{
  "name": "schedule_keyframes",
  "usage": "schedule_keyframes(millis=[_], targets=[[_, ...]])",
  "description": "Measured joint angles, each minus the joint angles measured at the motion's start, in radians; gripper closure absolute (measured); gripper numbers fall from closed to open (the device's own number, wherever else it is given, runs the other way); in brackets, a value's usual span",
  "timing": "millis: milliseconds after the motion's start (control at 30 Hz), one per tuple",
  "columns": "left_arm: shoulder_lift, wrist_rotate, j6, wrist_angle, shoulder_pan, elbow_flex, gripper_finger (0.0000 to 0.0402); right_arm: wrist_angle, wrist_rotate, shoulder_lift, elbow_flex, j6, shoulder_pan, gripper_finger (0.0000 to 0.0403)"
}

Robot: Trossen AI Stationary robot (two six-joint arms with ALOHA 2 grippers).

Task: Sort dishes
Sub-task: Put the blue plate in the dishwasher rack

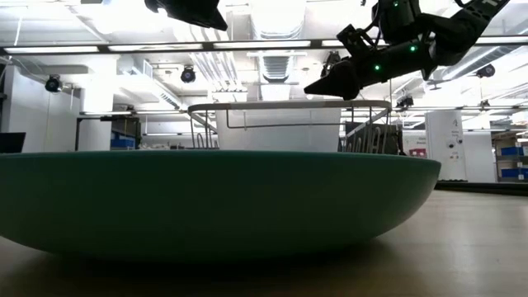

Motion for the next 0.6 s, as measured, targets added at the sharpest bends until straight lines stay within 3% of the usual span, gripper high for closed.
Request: schedule_keyframes(millis=[167,367,600], targets=[[0.0,0.0,0.0,0.0,0.0,0.0,0.0171,-0.08,0.003,-0.038,0.0,0.124,-0.005,0.0316],[0.0,0.0,-0.007,0.001,0.001,0.0,0.0171,-0.326,0.004,-0.124,0.0,0.305,-0.056,0.0294],[0.0,0.0,-0.003,-0.006,0.005,0.0,0.0171,-0.422,-0.093,-0.117,-0.002,0.284,-0.109,0.0274]])
